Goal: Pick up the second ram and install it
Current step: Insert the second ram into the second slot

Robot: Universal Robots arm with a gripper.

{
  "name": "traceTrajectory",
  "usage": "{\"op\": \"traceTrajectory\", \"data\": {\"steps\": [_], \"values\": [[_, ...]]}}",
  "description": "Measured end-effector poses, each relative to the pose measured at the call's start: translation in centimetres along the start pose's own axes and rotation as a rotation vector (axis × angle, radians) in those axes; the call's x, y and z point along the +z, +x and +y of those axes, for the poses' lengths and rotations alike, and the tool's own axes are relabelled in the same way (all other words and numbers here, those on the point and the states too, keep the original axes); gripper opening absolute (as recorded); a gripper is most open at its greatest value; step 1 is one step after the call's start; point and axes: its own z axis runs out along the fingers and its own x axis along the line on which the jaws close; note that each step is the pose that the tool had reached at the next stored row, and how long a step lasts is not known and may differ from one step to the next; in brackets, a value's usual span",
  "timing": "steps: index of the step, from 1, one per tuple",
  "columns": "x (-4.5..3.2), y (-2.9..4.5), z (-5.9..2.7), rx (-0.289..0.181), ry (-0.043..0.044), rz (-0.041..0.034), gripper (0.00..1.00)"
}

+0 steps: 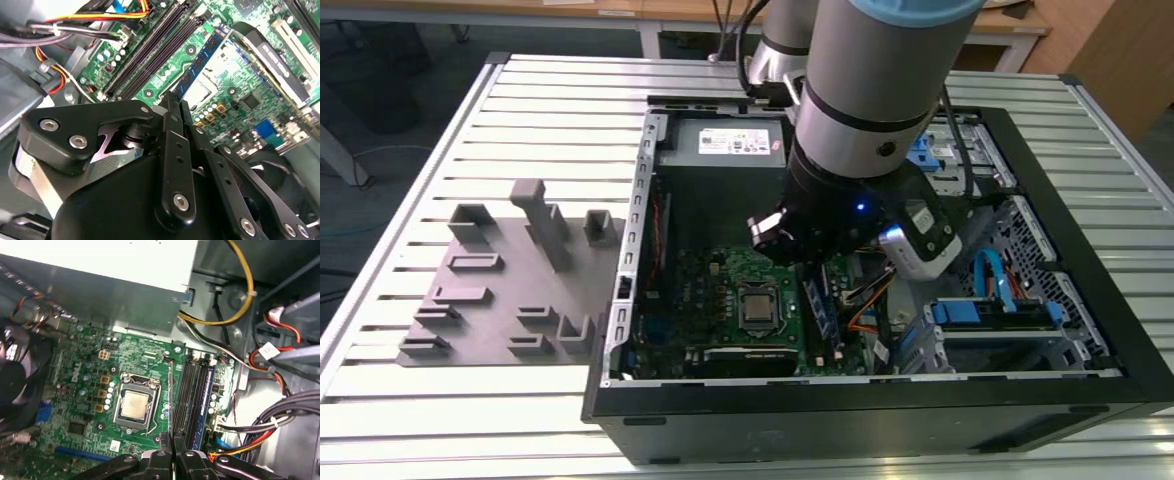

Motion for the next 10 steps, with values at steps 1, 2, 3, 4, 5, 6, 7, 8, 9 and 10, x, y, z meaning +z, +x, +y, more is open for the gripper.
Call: {"op": "traceTrajectory", "data": {"steps": [1,2,3,4,5,6,7,8,9,10], "values": [[0.02,0.0,0.0,0.018,0.0004,-0.0013,0.11],[0.03,0.0,0.0,0.036,0.0008,-0.0026,0.11],[0.04,0.0,-0.01,0.054,0.0012,-0.0039,0.11],[0.06,0.0,-0.01,0.071,0.0015,-0.0052,0.11],[0.07,0.0,-0.01,0.091,0.0019,-0.0067,0.11],[0.08,0.0,-0.01,0.109,0.0022,-0.008,0.11],[0.09,0.0,-0.01,0.124,0.0025,-0.0092,0.11],[0.09,0.0,-0.01,0.138,0.0027,-0.0102,0.11],[0.1,0.0,-0.01,0.151,0.0029,-0.0112,0.11],[0.11,0.0,-0.01,0.164,0.0032,-0.0121,0.11]]}}
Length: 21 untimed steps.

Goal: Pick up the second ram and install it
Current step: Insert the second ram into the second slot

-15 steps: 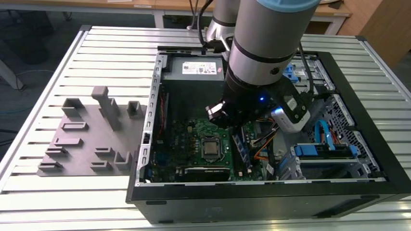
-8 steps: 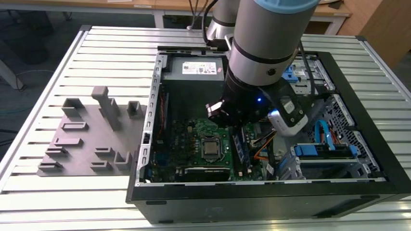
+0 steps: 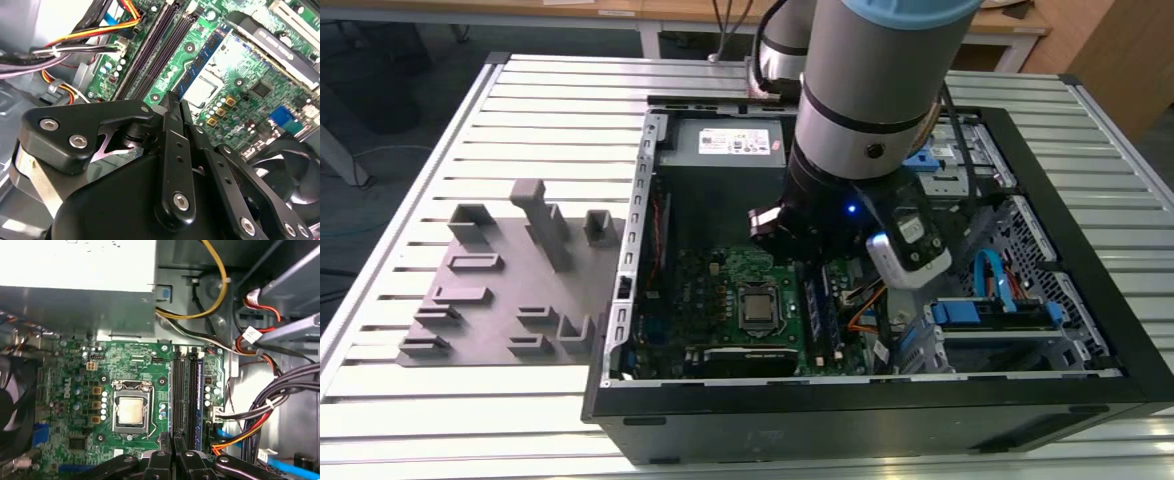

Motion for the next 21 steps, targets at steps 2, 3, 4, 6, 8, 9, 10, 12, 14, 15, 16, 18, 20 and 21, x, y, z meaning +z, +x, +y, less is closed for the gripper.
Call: {"op": "traceTrajectory", "data": {"steps": [2,3,4,6,8,9,10,12,14,15,16,18,20,21], "values": [[0.02,0.0,0.0,0.025,0.0005,-0.0019,0.11],[0.04,0.0,0.0,0.037,0.0007,-0.0028,0.11],[0.05,0.0,0.0,0.048,0.0009,-0.0036,0.11],[0.08,0.0,-0.01,0.069,0.0013,-0.0051,0.11],[0.12,0.0,-0.01,0.088,0.0016,-0.0065,0.11],[0.13,0.0,-0.01,0.095,0.0018,-0.007,0.11],[0.15,0.0,-0.01,0.102,0.002,-0.0075,0.11],[0.16,0.01,-0.01,0.109,0.0022,-0.008,0.11],[0.17,0.0,-0.01,0.109,0.0021,-0.0081,0.11],[0.17,0.0,-0.01,0.109,0.0021,-0.0081,0.11],[0.17,0.0,-0.01,0.109,0.0021,-0.0081,0.11],[0.17,0.0,-0.01,0.109,0.0021,-0.0081,0.11],[0.2,0.0,-0.01,0.109,0.0023,-0.0081,0.11],[0.27,0.01,-0.02,0.109,0.002,-0.0082,0.11]]}}
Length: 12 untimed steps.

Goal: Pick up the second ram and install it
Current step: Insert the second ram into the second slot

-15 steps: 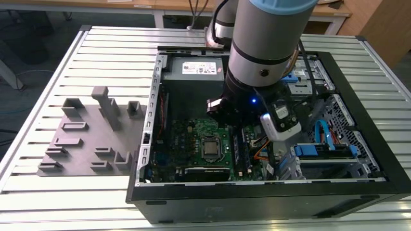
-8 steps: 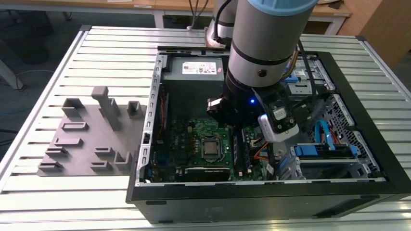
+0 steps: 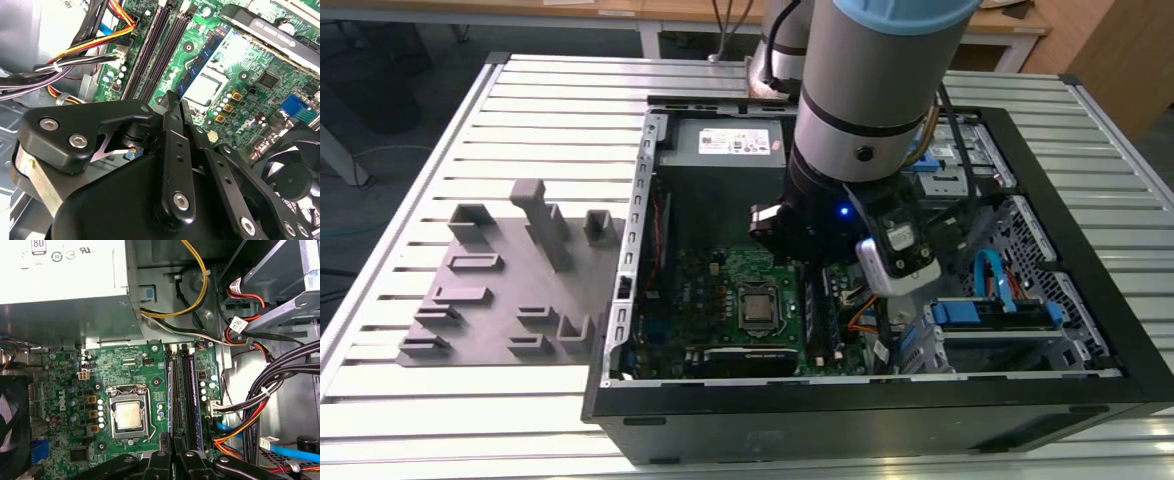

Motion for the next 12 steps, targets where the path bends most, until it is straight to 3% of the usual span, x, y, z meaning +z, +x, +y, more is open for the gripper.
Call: {"op": "traceTrajectory", "data": {"steps": [7,12], "values": [[0.88,0.02,-0.06,0.01,0.0008,-0.0006,0.11],[1.47,-0.02,-0.08,-0.029,0.0002,0.0021,0.11]]}}
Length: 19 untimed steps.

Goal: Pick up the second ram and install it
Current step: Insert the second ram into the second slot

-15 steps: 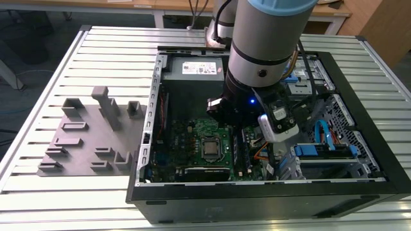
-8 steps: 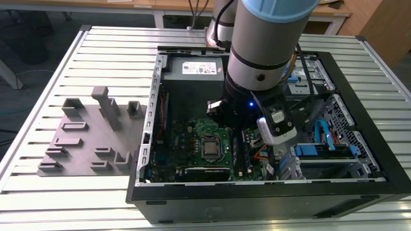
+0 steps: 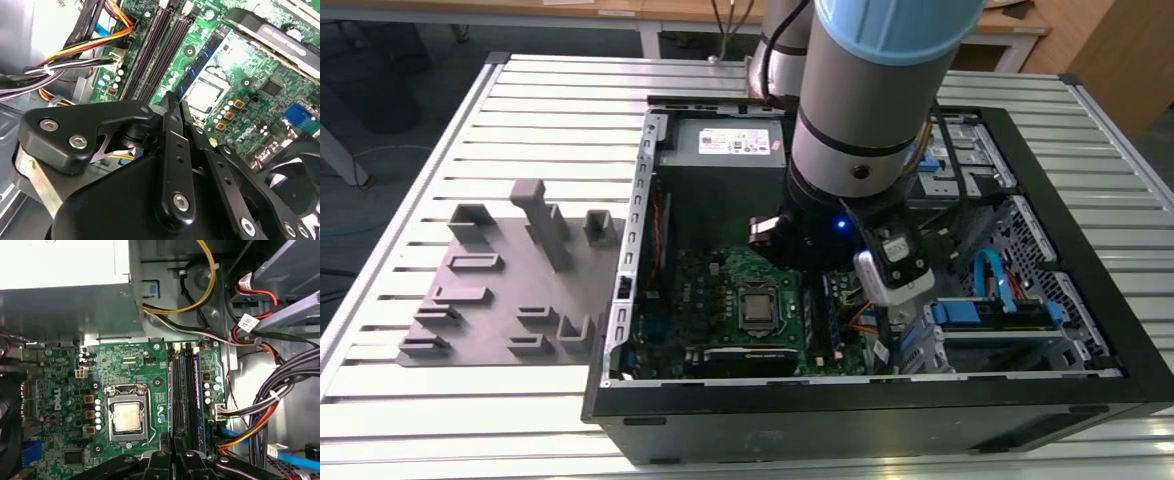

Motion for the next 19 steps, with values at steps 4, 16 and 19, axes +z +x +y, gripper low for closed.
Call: {"op": "traceTrajectory", "data": {"steps": [4,16,19], "values": [[0.74,-0.29,-0.03,0.001,-0.0002,0.0001,0.11],[2.95,-1.11,0.13,0.001,0.0,0.0019,0.11],[3.3,-1.16,0.15,0.001,0.0,0.0019,0.11]]}}
